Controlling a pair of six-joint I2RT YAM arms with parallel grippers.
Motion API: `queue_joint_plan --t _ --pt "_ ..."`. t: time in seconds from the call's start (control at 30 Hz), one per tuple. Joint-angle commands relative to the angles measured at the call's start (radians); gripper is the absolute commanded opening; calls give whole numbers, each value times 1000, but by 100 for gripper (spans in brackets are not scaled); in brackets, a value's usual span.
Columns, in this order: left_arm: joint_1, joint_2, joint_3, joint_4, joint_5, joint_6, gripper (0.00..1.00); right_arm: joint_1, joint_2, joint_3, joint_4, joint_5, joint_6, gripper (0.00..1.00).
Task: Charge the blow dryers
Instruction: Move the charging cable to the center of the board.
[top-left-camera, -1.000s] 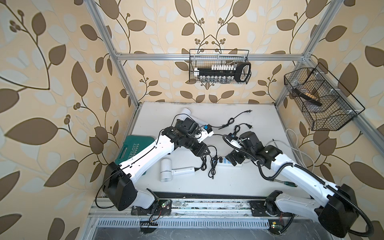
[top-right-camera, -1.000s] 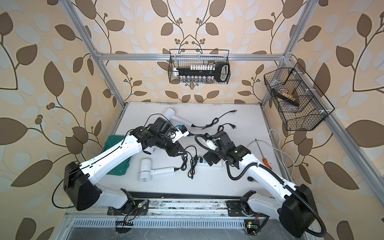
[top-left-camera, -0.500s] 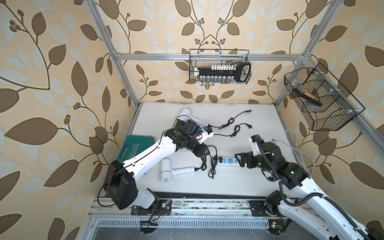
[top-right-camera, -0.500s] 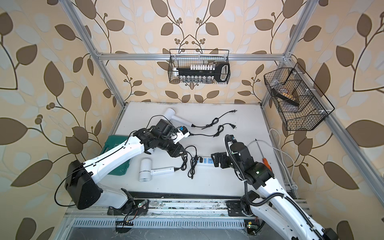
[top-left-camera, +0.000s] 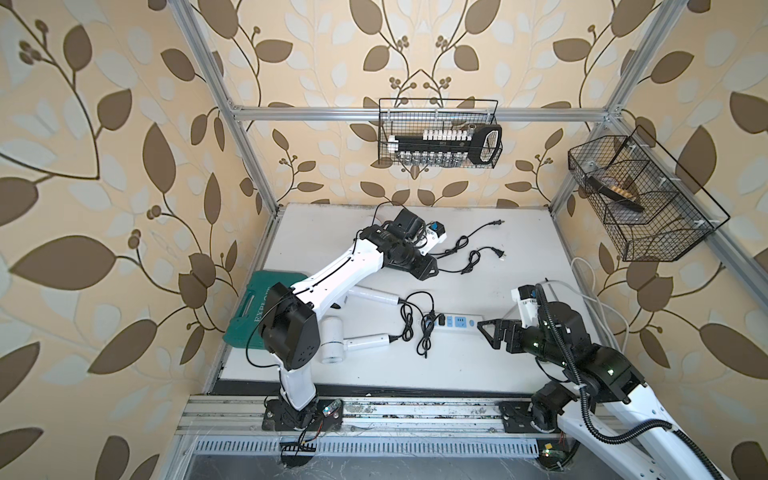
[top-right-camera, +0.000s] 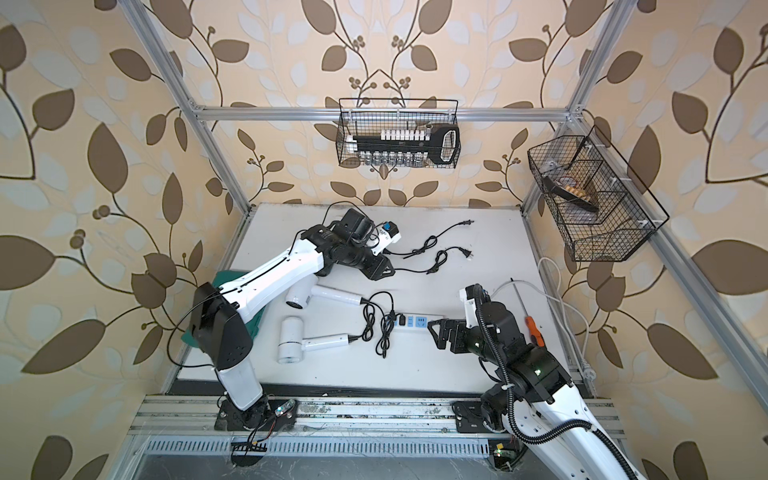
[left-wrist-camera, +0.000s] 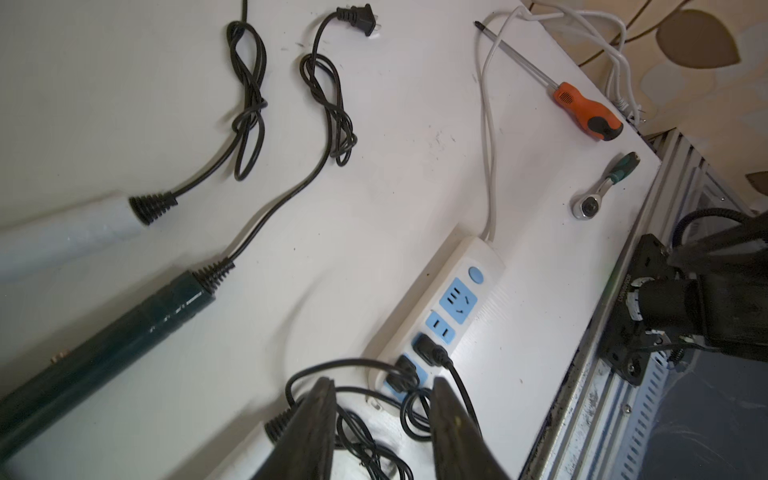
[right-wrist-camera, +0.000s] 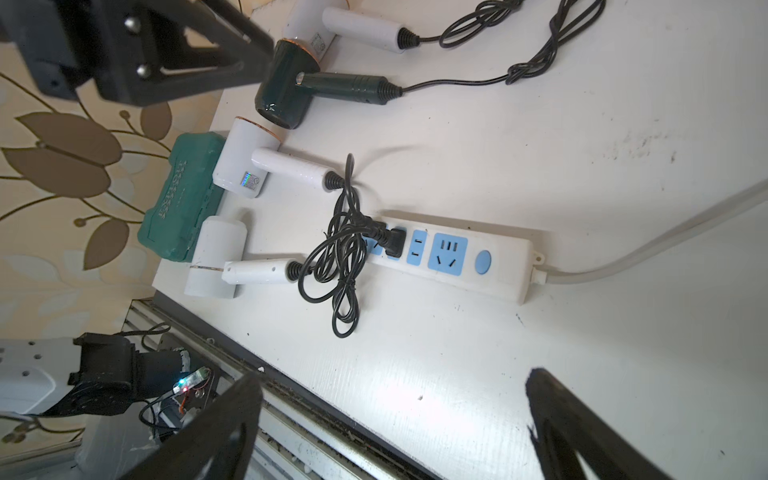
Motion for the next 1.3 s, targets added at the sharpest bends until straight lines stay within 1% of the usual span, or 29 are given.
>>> queue_joint_plan --t 0.0,0.13,0.27,0.3,0.43,0.53,0.67,0.77,0.97,1.07,1.17,1.27 --pt "-8 92 105 -40 25 49 39 -3 18 35 -27 -64 -46 98" --pt "-7 196 212 -32 26 50 40 -3 24 21 -27 -43 -68 98" --pt "-5 305 316 -39 15 58 41 -3 20 17 -14 -61 -76 98" --pt "-6 331 366 -44 12 58 41 -4 21 20 -18 -50 -75 98" --pt "-2 403 404 -15 -7 55 43 -6 7 21 -26 -10 -71 98" --pt "9 454 425 9 11 45 47 -11 -11 8 -13 -20 -75 98" --pt "21 545 516 -17 32 26 48 -11 -16 10 -13 -33 -80 98" --pt "25 590 552 -4 53 13 49 -12 -10 6 -10 -39 -82 98" --pt "50 648 556 38 97 -43 50 -18 1 8 -8 -43 -86 98" --pt "72 668 551 28 122 -87 48 -17 -4 10 -7 -56 -89 98" --pt "87 644 482 44 118 -107 47 -17 -10 7 -5 -61 -91 98" --pt "105 602 389 63 67 -107 46 -18 -3 7 -4 -60 -89 98"
